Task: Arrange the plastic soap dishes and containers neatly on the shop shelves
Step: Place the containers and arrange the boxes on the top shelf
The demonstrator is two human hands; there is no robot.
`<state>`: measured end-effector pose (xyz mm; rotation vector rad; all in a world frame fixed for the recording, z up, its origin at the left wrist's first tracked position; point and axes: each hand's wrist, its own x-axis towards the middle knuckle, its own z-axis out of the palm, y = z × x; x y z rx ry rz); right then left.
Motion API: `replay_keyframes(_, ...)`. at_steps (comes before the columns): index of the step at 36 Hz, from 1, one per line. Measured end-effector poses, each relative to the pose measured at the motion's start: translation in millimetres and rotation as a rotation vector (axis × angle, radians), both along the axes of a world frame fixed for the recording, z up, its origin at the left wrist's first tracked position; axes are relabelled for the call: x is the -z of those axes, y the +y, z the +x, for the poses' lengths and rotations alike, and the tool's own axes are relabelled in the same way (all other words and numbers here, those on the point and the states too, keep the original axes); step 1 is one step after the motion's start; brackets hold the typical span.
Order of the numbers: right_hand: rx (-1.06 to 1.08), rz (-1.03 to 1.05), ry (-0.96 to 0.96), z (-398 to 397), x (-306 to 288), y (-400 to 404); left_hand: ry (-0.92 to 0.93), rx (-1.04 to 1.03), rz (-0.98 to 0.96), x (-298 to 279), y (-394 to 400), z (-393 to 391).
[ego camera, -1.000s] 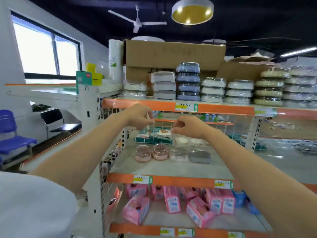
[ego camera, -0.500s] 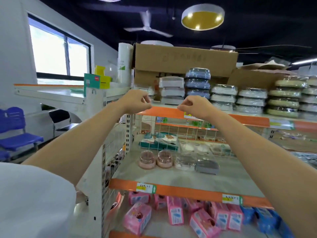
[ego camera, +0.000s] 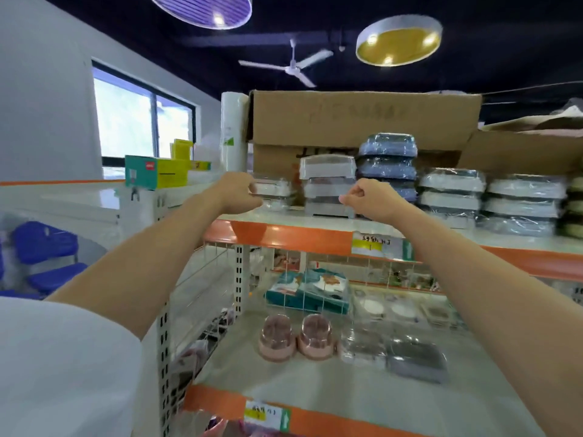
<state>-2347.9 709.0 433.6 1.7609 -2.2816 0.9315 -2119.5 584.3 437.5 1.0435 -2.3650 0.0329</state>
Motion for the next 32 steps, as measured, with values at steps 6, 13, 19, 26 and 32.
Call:
replay_keyframes(6, 0.011, 0.011, 0.021, -23.0, -14.0, -29.5, -0.065, -0.047, 0.026, -2.7, -30.6, -17.8)
replay_keyframes(13, 0.113, -0.009, 0.050, -50.6, -40.8, -70.0, 0.026, -0.062, 0.048, -20.0, -75.9, -40.6)
replay_keyframes(19, 0.167, 0.020, 0.054, -58.9, -55.9, -93.2, 0.037, -0.110, 0.090, -36.1, -110.0, -56.3)
replay_keyframes(26, 0.216, -0.015, -0.058, -68.0, -61.0, -117.2, 0.018, -0.189, 0.175, -46.0, -136.3, -67.5)
replay_keyframes(32, 0.271, 0.008, -0.128, -68.5, -65.0, -127.8, 0.009, -0.266, 0.339, -44.0, -149.9, -72.1)
